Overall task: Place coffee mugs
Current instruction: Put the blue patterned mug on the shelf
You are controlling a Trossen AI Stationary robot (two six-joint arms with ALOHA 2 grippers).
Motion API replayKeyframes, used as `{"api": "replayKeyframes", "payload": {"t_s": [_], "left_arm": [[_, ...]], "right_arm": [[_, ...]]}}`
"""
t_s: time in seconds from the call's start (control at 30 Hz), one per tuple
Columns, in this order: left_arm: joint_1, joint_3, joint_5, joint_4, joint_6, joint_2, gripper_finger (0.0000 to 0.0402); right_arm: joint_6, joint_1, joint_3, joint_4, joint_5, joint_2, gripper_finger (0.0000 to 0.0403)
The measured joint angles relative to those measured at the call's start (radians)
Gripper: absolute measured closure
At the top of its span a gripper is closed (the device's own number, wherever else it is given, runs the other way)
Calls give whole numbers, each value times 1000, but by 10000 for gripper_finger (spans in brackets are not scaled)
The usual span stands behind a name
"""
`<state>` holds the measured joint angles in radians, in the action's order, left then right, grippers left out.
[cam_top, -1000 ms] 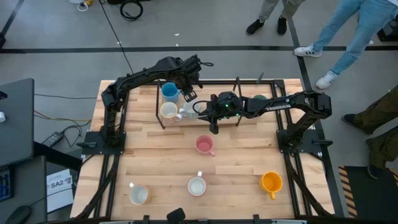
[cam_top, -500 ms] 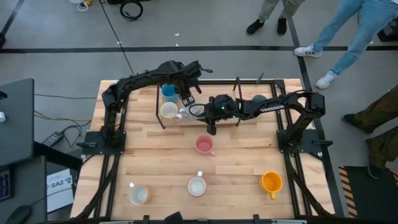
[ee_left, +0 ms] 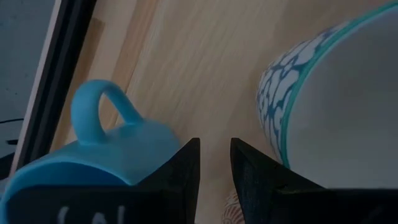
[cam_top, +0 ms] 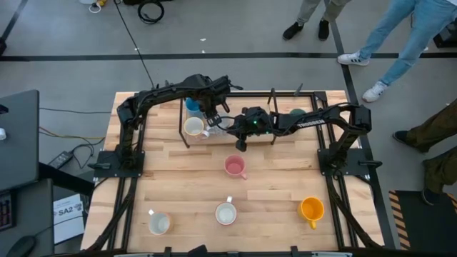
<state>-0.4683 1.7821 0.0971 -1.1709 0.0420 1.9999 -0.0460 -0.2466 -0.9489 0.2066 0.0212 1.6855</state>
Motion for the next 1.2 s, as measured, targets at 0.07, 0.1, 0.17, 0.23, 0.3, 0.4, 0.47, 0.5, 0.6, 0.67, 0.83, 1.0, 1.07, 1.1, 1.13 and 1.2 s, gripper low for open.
{"api": "replayKeyframes", "payload": {"t_s": [0.07, 0.1, 0.17, 0.23, 0.3, 0.4, 0.47, 0.5, 0.6, 0.67, 0.83, 1.0, 1.07, 1.1, 1.13, 1.2], "left_arm": [[0, 0, 0, -5, 16, 0, 306], [0, 0, 0, -9, 16, -1, 306], [0, 0, 0, -16, 16, -1, 306], [0, 0, 2, -24, 18, -1, 306], [0, 0, 1, -28, 18, -2, 306], [0, 0, -13, -43, 18, -2, 306], [2, 0, -25, -56, 18, -2, 306], [5, 0, -28, -62, 18, -2, 306], [15, 0, -31, -75, 30, -2, 306], [20, 0, -28, -79, 40, -2, 306], [25, 7, 23, -86, 47, -16, 306], [22, 85, 102, -101, 50, -20, 306], [22, 117, 127, -87, 71, -20, 306], [21, 129, 146, -79, 79, -20, 306], [20, 140, 167, -72, 83, -20, 306], [12, 152, 200, -27, 84, -22, 306]], "right_arm": [[1, -7, 0, 0, -2, 0, 326], [1, -11, 0, 0, -2, 0, 326], [1, -20, 0, -1, -5, 0, 326], [1, -27, 0, -1, -25, 0, 326], [1, -35, 0, -2, -43, 0, 326], [2, -44, 0, -2, -51, 0, 326], [1, -49, 0, -1, -53, 0, 326], [1, -51, 0, -1, -55, 0, 326], [1, -57, 0, 0, -54, 0, 326], [1, -60, 0, 1, -53, -1, 326], [0, -58, 0, -2, -49, -11, 326], [-2, -51, 0, -7, -47, -26, 326], [-2, -50, 0, -9, -47, -32, 326], [-2, -50, 0, -14, -46, -37, 326], [-2, -49, 0, -20, -46, -39, 326], [-2, -48, 0, -21, -46, -39, 326]]}}
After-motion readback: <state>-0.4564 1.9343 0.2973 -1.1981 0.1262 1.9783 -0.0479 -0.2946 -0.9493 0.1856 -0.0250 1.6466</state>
